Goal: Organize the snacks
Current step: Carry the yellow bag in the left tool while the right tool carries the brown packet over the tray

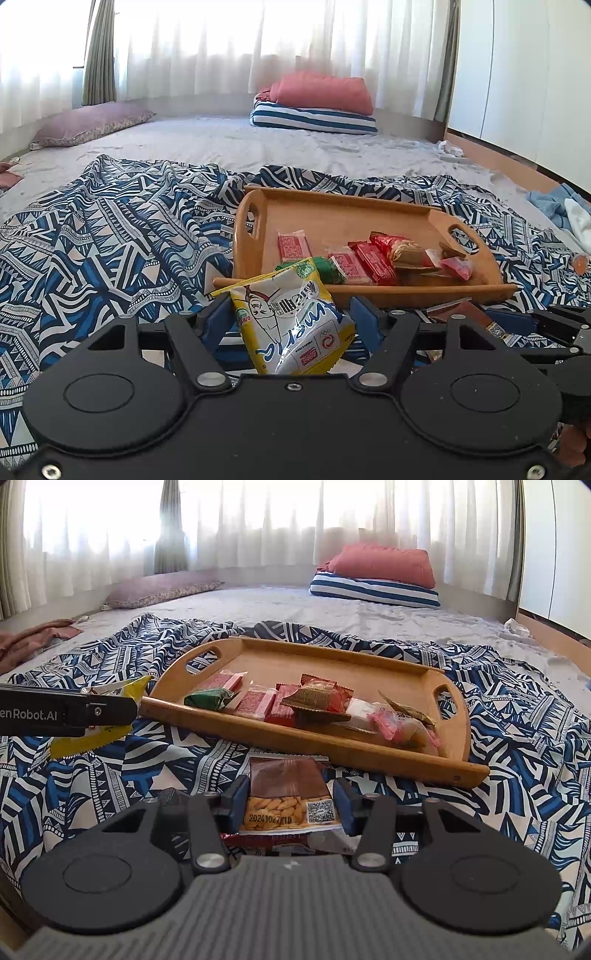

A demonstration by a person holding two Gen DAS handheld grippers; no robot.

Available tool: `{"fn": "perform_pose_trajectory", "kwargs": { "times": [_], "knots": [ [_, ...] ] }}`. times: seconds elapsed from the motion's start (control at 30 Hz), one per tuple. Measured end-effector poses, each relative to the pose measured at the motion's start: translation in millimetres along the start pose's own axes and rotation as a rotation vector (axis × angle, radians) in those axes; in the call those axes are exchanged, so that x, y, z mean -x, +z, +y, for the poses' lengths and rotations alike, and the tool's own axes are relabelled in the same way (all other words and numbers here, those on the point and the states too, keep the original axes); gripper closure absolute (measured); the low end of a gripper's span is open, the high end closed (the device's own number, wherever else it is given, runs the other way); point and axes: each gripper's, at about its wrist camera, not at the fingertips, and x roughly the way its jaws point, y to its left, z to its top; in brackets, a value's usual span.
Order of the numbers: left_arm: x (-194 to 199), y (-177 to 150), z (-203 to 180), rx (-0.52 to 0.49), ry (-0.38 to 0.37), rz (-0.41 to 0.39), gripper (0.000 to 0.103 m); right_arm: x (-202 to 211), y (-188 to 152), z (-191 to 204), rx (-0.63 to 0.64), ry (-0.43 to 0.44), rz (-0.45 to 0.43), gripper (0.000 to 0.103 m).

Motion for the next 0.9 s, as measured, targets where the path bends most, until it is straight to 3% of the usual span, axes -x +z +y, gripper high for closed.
{"fn": "perform_pose_trajectory", "kwargs": {
  "times": [0.23, 0.5, 0.9],
  "knots": [
    [-7, 28, 2, -0.010, -0.014, -0.029, 0.035, 9, 24, -18, -0.056, -0.002, -0.046, 0.051],
    [-28, 76, 3, -0.008, -0.052, -0.053, 0.035, 6, 62, -51, -0.094, -0.068, -0.097, 0.051],
    [-98, 121, -10, -0.005, -0.106, -0.004, 0.035, -54, 110, -114, -0.199, -0.065, -0.026, 0.050]
  ]
}}
